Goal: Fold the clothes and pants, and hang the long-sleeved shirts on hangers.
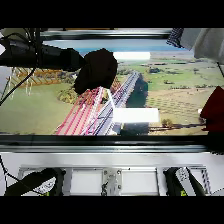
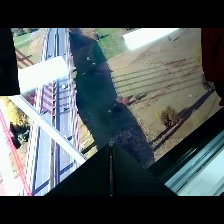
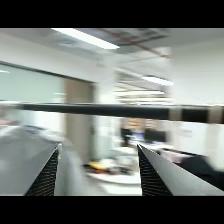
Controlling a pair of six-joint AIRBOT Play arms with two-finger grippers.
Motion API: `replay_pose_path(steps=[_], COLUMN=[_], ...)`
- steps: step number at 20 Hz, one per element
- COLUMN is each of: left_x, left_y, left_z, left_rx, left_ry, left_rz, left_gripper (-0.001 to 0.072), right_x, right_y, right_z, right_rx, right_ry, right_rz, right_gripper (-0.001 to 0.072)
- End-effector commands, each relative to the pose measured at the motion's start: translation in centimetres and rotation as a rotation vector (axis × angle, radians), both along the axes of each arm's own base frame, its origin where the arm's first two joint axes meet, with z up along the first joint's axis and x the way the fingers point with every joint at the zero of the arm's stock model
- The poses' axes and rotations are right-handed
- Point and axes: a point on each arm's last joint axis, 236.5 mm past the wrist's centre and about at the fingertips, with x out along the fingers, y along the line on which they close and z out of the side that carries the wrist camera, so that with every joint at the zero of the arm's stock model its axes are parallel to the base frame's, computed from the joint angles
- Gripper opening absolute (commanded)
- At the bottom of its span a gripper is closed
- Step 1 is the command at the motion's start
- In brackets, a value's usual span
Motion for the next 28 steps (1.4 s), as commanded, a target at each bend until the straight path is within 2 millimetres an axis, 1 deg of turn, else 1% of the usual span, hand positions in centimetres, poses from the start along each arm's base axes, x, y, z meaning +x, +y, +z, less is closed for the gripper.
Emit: replay_pose_path(steps=[1,2,3,4,6,7,8,9,11,12,13,14,16,18,19,20,21,28], left_x=[0.0,0.0,0.0,-0.1,-0.3,-0.6,-1.1,-1.8,-3.3,-4.1,-4.7,-5.2,-6.1,-6.6,-6.8,-6.9,-6.9,-6.9], left_y=[0.0,0.0,0.0,0.1,0.5,0.7,0.9,1.1,1.0,0.7,0.4,0.2,-0.4,-0.8,-1.0,-1.2,-1.2,-1.2], left_z=[0.0,-0.1,-0.2,-0.6,-2.2,-3.3,-4.6,-5.9,-7.7,-8.4,-8.8,-9.1,-9.5,-9.6,-9.6,-9.6,-9.6,-9.6], left_rx=[0.001,0.001,-0.001,-0.006,-0.032,-0.049,-0.056,-0.054,-0.042,-0.039,-0.036,-0.036,-0.039,-0.038,-0.039,-0.038,-0.04,-0.039], left_ry=[0.0,0.001,0.003,0.004,0.021,0.044,0.068,0.093,0.127,0.139,0.146,0.15,0.144,0.143,0.142,0.143,0.143,0.144], left_rz=[-0.001,0.0,0.002,0.013,0.064,0.095,0.115,0.121,0.113,0.104,0.093,0.086,0.074,0.06,0.053,0.047,0.048,0.048], left_gripper=[0.0018,0.0018,0.0018,0.0018,0.0018,0.0017,0.0017,0.0017,0.0018,0.0018,0.0018,0.0018,0.0018,0.0018,0.0018,0.0018,0.0018,0.0018], right_x=[5.5,6.8,7.8,9.0,11.7,12.6,13.0,13.1,12.2,11.2,10.0,8.9,7.1,6.3,6.1,6.0,6.0,6.0], right_y=[11.1,13.9,16.2,18.0,20.3,22.3,24.8,27.8,33.7,36.6,39.1,41.0,43.8,44.9,45.1,45.2,45.2,45.2], right_z=[-4.0,-6.6,-9.3,-12.6,-18.9,-21.9,-24.3,-27.0,-31.8,-34.2,-36.2,-37.5,-39.0,-39.3,-39.3,-39.2,-39.3,-39.2], right_rx=[-0.03,-0.024,0.012,0.075,0.146,0.153,0.157,0.168,0.161,0.131,0.098,0.07,0.034,0.013,0.01,0.012,0.013,0.015], right_ry=[0.209,0.305,0.402,0.522,0.76,0.869,0.955,1.044,1.211,1.29,1.355,1.398,1.45,1.464,1.466,1.467,1.468,1.466], right_rz=[0.553,0.715,0.856,0.959,0.98,0.996,1.026,1.079,1.181,1.234,1.287,1.332,1.403,1.434,1.44,1.448,1.447,1.45], right_gripper=[0.0467,0.046,0.046,0.046,0.046,0.046,0.046,0.046,0.046,0.046,0.046,0.046,0.046,0.0455,0.034,0.0144,0.0029,0.0032])
